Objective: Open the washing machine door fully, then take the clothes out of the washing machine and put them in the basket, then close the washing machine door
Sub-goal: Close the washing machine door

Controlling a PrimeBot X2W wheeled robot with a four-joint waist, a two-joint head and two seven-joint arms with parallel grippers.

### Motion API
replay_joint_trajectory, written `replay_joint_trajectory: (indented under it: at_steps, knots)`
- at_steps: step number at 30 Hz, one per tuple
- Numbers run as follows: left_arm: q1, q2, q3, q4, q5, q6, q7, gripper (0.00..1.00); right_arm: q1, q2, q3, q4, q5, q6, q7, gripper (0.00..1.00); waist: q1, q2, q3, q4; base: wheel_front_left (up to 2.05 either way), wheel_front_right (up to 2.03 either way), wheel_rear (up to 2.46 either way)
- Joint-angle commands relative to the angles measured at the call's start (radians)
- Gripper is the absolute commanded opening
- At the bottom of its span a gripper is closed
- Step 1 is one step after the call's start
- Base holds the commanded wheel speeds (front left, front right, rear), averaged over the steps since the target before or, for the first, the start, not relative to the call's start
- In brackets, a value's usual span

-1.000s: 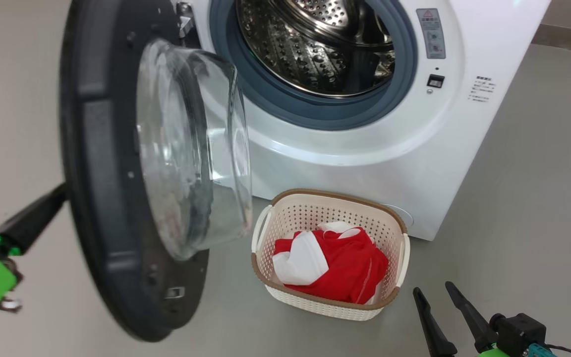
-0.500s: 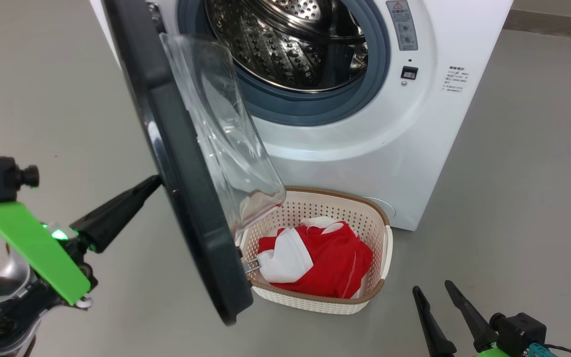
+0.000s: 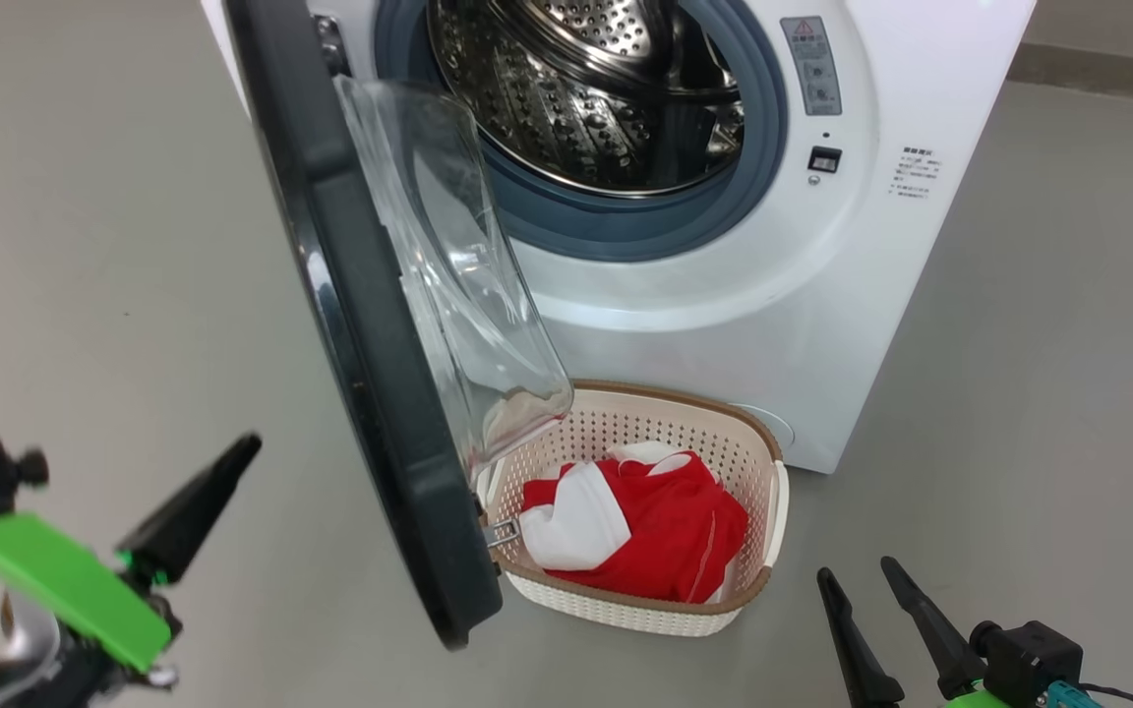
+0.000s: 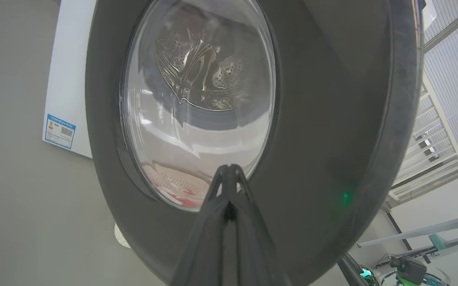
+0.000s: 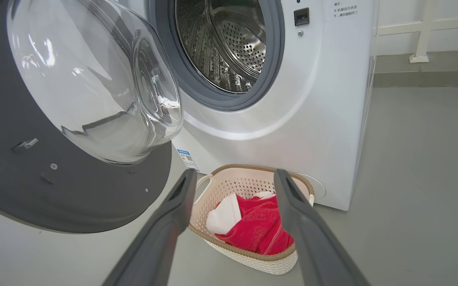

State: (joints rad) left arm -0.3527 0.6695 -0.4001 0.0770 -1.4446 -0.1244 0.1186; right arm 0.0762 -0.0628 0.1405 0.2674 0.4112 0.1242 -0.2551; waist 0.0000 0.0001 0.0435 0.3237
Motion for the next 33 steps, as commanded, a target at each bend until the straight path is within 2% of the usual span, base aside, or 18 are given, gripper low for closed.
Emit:
replay_joint_trajectory:
  at_steps: [1,4,6,8,10,14,17,20,21,27,31,33]
  knots:
    - [0.005,0.03,0.048,0.007,-0.01,-0.006,-0.028,0.0,-0.015,-0.009,0.024,-0.021,-0.001,0.007,-0.007,1.0,0.0,-0.0001,-0.009,0.008,0.0,0.0,0.0]
    - [0.056,0.019,0.047,0.052,-0.015,-0.006,-0.069,0.06,-0.018,-0.015,0.035,-0.019,0.001,0.007,-0.007,1.0,0.0,-0.0001,-0.016,0.013,0.0,0.0,0.0]
    - [0.086,0.01,0.042,0.084,-0.014,-0.006,-0.099,0.14,-0.023,-0.02,0.039,-0.017,0.003,0.007,-0.007,1.0,0.0,-0.0001,-0.018,0.019,0.0,0.0,0.0]
    - [0.112,-0.002,0.034,0.112,-0.008,-0.006,-0.131,0.14,-0.028,-0.024,0.041,-0.017,0.004,0.007,-0.007,1.0,0.0,-0.0001,-0.019,0.025,0.0,0.0,0.0]
    - [0.132,-0.009,0.021,0.143,0.004,-0.006,-0.157,0.24,-0.033,-0.029,0.041,-0.016,0.005,0.007,-0.007,1.0,0.0,-0.0001,-0.018,0.031,0.0,0.0,0.0]
    - [0.163,-0.03,-0.012,0.202,0.029,-0.006,-0.21,0.48,-0.035,-0.033,0.043,-0.015,0.006,0.007,-0.007,1.0,0.0,-0.0001,-0.02,0.04,0.0,0.0,0.0]
    - [0.185,-0.061,-0.02,0.234,0.017,-0.006,-0.257,0.59,-0.033,-0.034,0.044,-0.013,0.008,0.007,-0.007,1.0,0.0,-0.0001,-0.023,0.044,0.0,0.0,0.0]
    - [0.211,-0.086,-0.022,0.24,-0.006,-0.006,-0.301,0.95,-0.031,-0.033,0.048,-0.01,0.01,0.007,-0.007,1.0,0.0,-0.0001,-0.028,0.041,0.0,0.0,0.0]
    - [0.222,-0.089,-0.021,0.243,-0.009,-0.006,-0.314,1.0,-0.03,-0.033,0.05,-0.009,0.011,0.007,-0.007,1.0,0.0,-0.0001,-0.028,0.039,0.0,0.0,0.0]
    - [0.256,-0.101,-0.028,0.255,0.023,-0.006,-0.362,1.0,-0.026,-0.03,0.044,-0.009,0.01,0.007,-0.007,1.0,0.0,-0.0001,-0.025,0.034,0.0,0.0,0.0]
    - [0.256,-0.117,-0.025,0.31,0.132,-0.006,-0.378,1.0,-0.025,-0.028,0.038,-0.008,0.01,0.007,-0.007,1.0,0.0,-0.0001,-0.024,0.029,0.0,0.0,0.0]
    - [0.251,-0.143,0.018,0.329,0.203,-0.006,-0.38,1.0,-0.023,-0.027,0.034,-0.009,0.01,0.007,-0.007,1.0,0.0,-0.0001,-0.024,0.027,0.0,0.0,0.0]
